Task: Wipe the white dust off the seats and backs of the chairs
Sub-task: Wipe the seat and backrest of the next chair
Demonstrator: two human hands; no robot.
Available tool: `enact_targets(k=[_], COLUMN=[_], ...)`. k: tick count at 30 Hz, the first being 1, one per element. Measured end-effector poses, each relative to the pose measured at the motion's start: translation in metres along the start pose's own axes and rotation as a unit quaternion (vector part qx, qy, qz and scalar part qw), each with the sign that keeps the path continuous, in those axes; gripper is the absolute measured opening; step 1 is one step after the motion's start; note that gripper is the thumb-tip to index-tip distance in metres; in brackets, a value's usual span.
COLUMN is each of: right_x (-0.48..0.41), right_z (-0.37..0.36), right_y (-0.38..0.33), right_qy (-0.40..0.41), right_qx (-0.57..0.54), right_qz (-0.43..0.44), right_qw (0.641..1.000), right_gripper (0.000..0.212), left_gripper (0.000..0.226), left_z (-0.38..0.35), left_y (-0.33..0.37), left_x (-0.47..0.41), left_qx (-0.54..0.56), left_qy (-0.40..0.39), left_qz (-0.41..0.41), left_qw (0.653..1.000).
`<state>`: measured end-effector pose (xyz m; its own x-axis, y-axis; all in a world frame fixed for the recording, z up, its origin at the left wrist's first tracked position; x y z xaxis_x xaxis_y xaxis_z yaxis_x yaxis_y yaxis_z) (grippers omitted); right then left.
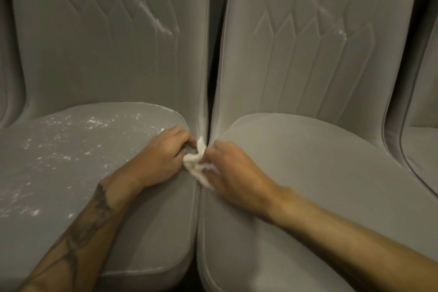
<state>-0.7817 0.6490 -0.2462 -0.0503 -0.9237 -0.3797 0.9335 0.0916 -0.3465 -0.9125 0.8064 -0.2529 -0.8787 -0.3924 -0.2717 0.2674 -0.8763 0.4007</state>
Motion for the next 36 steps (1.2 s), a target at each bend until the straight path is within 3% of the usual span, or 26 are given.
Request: enact_targets(k=[3,8,10,12,15,18,22,23,26,28,30,34,36], right_x=[0.009,-0.031,-0.016,0.011,0.012,-0.016,-0.041,-0.041,-0.025,-0.021,-0.024,-0.032,-0.048], right_z=[0.006,0.018,0.007,0.001,0.005,0.018,0.021,0.017,0.004,0.017,0.037,0.056,0.038], right_y=[-0.007,0.021,-0.005,-0.031,-0.014,0.037,0.081,0.078,0.063,0.083,0.120,0.165,0.147], right_qy=[-0.040,0.026,0.035,-0.006,-0.018,0.021,0.057,0.067,0.045,0.021,0.014,0.064,0.077], right_qx=[-0.048,0.020,0.009,-0.056,-0.048,0.033,0.101,0.109,0.055,0.058,0.131,0.193,0.159], right_qz=[0.028,-0.121,-0.061,0.000,0.003,-0.090,-0.271,-0.269,-0.140,-0.121,-0.181,-0.383,-0.369], right_qw=[0.998,0.992,0.998,0.998,0.999,0.995,0.956,0.955,0.988,0.991,0.975,0.901,0.912], right_gripper=[0.005,0.016,0.013,0.007,0.009,0.014,0.025,0.026,0.021,0.020,0.024,0.032,0.034], left_gripper=[0.017,0.018,0.017,0.018,0.017,0.022,0.036,0.037,0.036,0.038,0.043,0.049,0.047], left_z=[0.001,0.002,0.003,0.003,0.002,-0.005,-0.015,-0.018,-0.027,-0.032,-0.035,-0.040,-0.040], left_y=[-0.002,0.001,0.002,0.003,0.006,0.018,0.037,0.040,0.046,0.048,0.049,0.053,0.054], left_x=[0.000,-0.002,-0.003,-0.004,-0.007,-0.011,-0.017,-0.018,-0.020,-0.021,-0.023,-0.033,-0.040], left_qx=[0.005,0.005,0.009,0.013,0.010,-0.023,-0.033,-0.037,-0.050,-0.066,-0.083,-0.106,-0.117], left_qy=[-0.003,-0.010,-0.011,-0.008,0.002,0.017,0.031,0.034,0.057,0.058,0.060,0.077,0.095], left_qz=[0.003,0.016,0.026,0.039,0.051,0.061,0.080,0.083,0.091,0.107,0.113,0.103,0.105], left_qw=[1.000,1.000,1.000,0.999,0.999,0.998,0.996,0.995,0.993,0.990,0.988,0.986,0.983])
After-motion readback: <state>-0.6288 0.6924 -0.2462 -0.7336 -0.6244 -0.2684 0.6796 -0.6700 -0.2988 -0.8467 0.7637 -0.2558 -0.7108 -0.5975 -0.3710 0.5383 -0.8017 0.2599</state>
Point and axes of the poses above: each hand's wrist, its own x-axis away from the middle knuckle, its own z-axis out of the back of the hand, y = z × x, the point moved 1 cm from there along -x, towards the middle knuckle, and after that the axes turned 4 degrees about -x, right-handed, at the moved point
